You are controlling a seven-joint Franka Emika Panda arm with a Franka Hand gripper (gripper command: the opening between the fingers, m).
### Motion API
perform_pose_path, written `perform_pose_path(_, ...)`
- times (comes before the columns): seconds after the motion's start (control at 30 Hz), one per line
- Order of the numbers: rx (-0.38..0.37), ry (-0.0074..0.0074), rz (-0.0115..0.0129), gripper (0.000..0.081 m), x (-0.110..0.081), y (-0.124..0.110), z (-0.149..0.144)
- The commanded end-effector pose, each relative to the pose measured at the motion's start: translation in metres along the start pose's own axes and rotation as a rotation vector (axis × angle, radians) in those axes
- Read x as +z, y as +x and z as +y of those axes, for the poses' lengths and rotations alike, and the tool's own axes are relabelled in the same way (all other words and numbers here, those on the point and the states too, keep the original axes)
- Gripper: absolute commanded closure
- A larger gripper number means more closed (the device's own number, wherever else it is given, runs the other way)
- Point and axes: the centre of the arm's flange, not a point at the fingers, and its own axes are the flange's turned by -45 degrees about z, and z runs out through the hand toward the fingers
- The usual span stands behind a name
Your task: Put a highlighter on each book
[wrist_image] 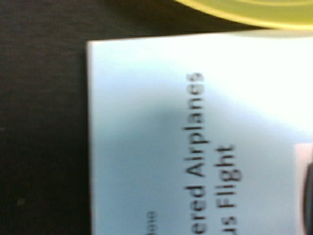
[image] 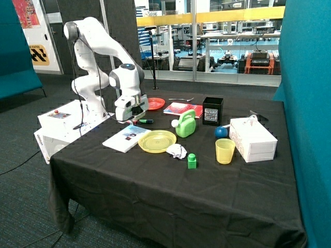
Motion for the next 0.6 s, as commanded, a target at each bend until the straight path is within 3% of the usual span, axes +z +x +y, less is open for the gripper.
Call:
perform_pose_path(0.0,0.038,0.0045,-0.0015,0.0808,0.014,-0.003,0.024)
perform_pose_path(0.17,0.033,0.0045,-0.0015,0.0808,0.020,-0.001,0.023)
perform_pose_path(0.2,0.013,0.0045,-0.0014,0.0744,0.019,0.001,0.022)
perform_pose_path(0.27,0.000,0.0046,-0.0014,0.0460,0.019,0.004,0.018)
perform_pose_path(0.33,-0.002,0.0046,-0.0014,0.0291,0.019,0.006,0.014)
perform_pose_path(0.43,-0.011,0.0046,-0.0014,0.0197,0.019,0.009,0.011)
perform_pose_path(0.57,-0.015,0.0046,-0.0014,0.0174,0.019,0.011,0.010)
